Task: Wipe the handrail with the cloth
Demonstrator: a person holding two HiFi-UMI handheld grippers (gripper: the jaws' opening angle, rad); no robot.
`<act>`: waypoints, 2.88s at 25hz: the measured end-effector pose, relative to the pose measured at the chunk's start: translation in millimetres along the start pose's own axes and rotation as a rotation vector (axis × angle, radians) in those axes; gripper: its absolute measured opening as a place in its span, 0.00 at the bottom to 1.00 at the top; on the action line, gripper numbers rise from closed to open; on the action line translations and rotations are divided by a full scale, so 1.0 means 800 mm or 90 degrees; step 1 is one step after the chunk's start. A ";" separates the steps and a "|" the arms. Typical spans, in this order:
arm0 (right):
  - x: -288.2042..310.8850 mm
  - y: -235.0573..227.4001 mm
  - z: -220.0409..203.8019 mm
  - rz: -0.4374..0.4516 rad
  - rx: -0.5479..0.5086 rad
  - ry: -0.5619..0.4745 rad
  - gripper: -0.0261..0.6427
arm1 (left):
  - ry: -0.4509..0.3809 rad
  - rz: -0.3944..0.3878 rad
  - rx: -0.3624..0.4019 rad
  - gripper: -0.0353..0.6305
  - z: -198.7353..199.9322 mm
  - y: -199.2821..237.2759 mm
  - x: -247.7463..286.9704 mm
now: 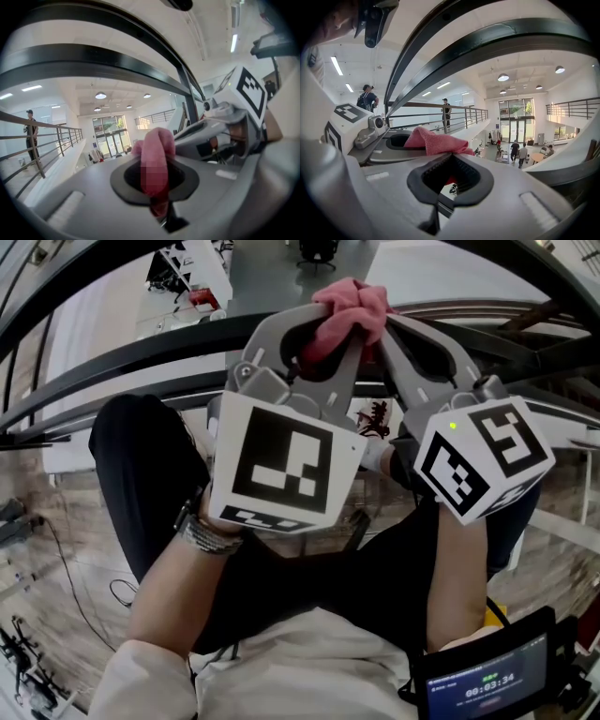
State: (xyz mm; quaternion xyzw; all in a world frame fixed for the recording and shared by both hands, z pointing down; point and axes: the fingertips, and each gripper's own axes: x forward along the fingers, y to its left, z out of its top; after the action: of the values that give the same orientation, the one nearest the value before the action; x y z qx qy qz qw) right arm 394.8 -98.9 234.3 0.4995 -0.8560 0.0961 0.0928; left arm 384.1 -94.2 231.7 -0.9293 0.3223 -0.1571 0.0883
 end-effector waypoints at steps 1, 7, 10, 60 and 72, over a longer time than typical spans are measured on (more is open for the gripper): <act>-0.001 -0.001 0.000 -0.002 0.000 0.000 0.04 | -0.001 -0.002 0.001 0.10 0.001 -0.001 0.001; -0.005 -0.006 -0.001 -0.011 0.003 -0.002 0.04 | -0.006 -0.008 0.004 0.10 0.003 -0.006 0.004; -0.007 -0.006 0.001 -0.014 0.004 -0.003 0.04 | -0.007 -0.012 0.007 0.10 0.005 -0.008 0.004; 0.005 0.019 -0.058 0.053 -0.024 0.143 0.04 | 0.068 -0.026 0.005 0.10 -0.050 -0.031 -0.017; 0.030 0.050 -0.054 0.095 -0.037 0.127 0.04 | 0.078 0.038 -0.032 0.10 -0.065 -0.002 -0.040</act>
State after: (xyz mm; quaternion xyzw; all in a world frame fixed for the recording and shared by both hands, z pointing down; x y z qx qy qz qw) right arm 351.4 -88.5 279.0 0.4196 -0.8796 0.1273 0.1847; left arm 343.4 -76.1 273.1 -0.9099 0.3583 -0.2030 0.0493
